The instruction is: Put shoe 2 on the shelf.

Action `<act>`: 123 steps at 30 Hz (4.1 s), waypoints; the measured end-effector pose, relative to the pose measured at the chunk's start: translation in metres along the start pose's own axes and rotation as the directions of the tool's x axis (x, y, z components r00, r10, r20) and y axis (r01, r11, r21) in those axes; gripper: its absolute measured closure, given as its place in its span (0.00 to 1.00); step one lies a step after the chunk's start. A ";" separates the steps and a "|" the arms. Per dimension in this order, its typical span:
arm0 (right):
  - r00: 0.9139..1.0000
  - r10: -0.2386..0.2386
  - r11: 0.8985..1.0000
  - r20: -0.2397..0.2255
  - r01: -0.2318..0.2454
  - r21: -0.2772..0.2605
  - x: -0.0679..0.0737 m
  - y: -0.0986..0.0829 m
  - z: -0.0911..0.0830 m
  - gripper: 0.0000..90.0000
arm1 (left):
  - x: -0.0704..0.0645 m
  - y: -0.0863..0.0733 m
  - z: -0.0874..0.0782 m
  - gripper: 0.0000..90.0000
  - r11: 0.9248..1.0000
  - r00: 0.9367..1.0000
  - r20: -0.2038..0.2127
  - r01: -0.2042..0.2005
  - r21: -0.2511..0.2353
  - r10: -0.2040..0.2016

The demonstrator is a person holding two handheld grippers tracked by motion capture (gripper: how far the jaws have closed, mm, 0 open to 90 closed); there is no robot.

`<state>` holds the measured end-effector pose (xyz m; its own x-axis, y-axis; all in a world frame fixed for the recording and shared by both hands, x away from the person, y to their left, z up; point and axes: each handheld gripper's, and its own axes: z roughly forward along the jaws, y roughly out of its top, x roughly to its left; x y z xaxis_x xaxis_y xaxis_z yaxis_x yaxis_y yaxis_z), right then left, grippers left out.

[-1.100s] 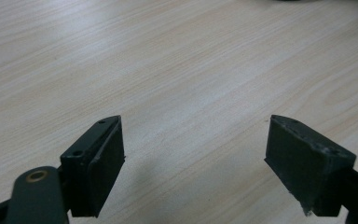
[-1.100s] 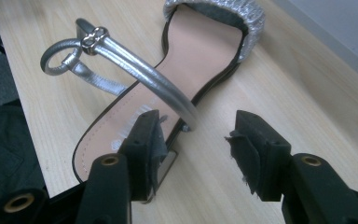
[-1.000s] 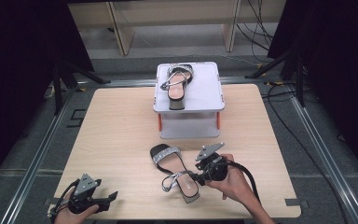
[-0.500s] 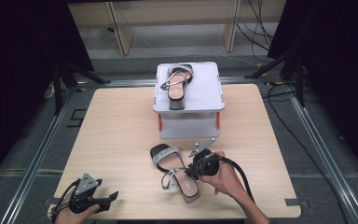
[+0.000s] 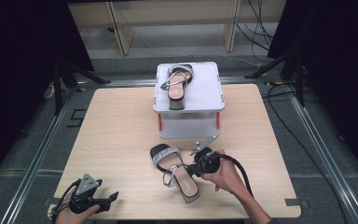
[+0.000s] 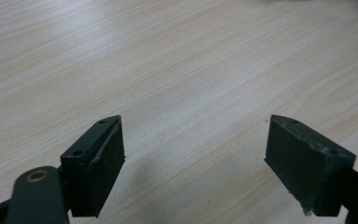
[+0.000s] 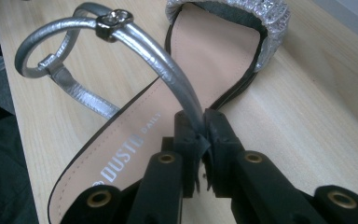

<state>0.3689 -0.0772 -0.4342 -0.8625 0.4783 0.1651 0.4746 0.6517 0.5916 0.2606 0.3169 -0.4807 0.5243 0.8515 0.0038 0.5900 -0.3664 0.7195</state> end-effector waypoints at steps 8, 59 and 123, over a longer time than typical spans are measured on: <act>1.000 -0.016 1.000 -0.015 0.017 0.002 0.000 0.001 -0.002 0.96 | -0.001 -0.001 -0.001 0.21 1.000 1.000 0.003 0.016 -0.016 -0.016; 0.977 -0.165 0.982 0.136 0.176 -0.074 0.017 0.121 -0.218 0.96 | 0.002 -0.003 -0.001 0.21 1.000 1.000 -0.007 0.022 -0.010 -0.022; 0.870 0.127 0.981 0.476 -0.039 -0.191 -0.157 0.278 -0.180 0.96 | -0.005 -0.007 -0.008 0.21 1.000 1.000 0.017 0.019 -0.025 -0.019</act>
<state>0.6051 -0.0767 -0.1538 -0.6070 0.7790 -0.1571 0.4654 0.5087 0.7243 0.2493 0.3185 -0.4807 0.5235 0.8518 -0.0216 0.5845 -0.3405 0.7365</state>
